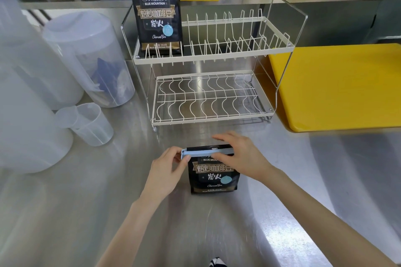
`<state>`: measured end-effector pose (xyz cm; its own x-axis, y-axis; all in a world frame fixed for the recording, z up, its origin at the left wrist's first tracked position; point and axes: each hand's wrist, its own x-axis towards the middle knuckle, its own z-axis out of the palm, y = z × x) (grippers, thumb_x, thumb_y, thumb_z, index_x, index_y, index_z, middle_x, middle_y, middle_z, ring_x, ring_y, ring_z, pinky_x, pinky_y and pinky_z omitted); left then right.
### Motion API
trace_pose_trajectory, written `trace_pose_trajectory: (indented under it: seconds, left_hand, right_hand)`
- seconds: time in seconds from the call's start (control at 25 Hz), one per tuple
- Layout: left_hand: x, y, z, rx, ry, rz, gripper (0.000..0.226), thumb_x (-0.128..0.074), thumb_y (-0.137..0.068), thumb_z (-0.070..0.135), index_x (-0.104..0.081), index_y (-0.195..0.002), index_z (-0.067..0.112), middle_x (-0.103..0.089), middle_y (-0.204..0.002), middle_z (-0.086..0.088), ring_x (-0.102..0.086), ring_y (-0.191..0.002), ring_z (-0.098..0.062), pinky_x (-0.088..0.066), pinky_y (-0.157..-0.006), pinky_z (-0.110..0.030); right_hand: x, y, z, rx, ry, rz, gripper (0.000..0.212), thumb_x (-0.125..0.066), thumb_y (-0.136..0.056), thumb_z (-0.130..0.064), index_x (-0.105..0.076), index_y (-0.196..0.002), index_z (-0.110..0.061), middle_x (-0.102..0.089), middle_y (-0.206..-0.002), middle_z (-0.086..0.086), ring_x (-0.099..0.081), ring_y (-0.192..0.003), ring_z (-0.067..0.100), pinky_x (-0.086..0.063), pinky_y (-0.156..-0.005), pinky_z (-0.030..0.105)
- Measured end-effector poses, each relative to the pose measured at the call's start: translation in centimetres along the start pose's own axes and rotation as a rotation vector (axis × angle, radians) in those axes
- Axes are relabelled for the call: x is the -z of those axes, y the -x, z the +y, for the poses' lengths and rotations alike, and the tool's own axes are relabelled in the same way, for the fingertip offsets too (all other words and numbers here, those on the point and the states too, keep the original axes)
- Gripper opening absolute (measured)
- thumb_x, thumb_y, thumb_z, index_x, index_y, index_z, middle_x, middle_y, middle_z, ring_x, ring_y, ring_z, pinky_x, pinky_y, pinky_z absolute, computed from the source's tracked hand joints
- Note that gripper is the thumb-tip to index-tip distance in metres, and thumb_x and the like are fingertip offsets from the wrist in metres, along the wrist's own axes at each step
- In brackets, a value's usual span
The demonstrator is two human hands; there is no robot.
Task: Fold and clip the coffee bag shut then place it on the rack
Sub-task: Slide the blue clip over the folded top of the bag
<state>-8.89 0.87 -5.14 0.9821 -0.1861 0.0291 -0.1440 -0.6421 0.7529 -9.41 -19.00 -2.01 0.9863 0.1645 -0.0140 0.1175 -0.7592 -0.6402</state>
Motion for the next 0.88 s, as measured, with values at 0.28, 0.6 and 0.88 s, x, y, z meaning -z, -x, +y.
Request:
trace_pose_trajectory:
  seconds: [0.28, 0.6, 0.88]
  left_hand:
    - [-0.8, -0.1, 0.3, 0.038, 0.041, 0.071, 0.019, -0.051, -0.087, 0.026, -0.057, -0.097, 0.011, -0.062, -0.092, -0.001, -0.057, -0.086, -0.019, -0.029, -0.065, -0.016]
    - [-0.6, -0.6, 0.4, 0.138, 0.129, 0.083, 0.009, -0.052, -0.085, 0.032, -0.058, -0.088, 0.026, -0.069, -0.078, 0.001, -0.065, -0.082, -0.026, -0.048, -0.074, -0.032]
    - [-1.9, 0.9, 0.4, 0.263, 0.275, 0.023, 0.027, -0.068, -0.076, 0.020, -0.060, -0.100, 0.013, -0.063, -0.091, 0.006, -0.059, -0.087, -0.007, -0.041, -0.081, -0.013]
  right_hand:
    - [-1.5, 3.8, 3.3, -0.338, -0.430, 0.142, 0.040, -0.060, -0.082, -0.015, -0.051, -0.120, -0.015, -0.057, -0.107, -0.006, -0.052, -0.100, 0.006, -0.040, -0.089, 0.016]
    - [-2.8, 3.8, 3.9, -0.352, -0.490, 0.236, 0.014, -0.056, -0.084, -0.012, -0.068, -0.091, -0.009, -0.068, -0.085, -0.001, -0.062, -0.070, -0.001, -0.044, -0.062, 0.000]
    - [-3.2, 4.3, 3.8, -0.347, -0.448, 0.306, 0.015, -0.059, -0.083, -0.013, -0.067, -0.095, -0.011, -0.065, -0.091, -0.003, -0.061, -0.080, 0.009, -0.042, -0.063, -0.003]
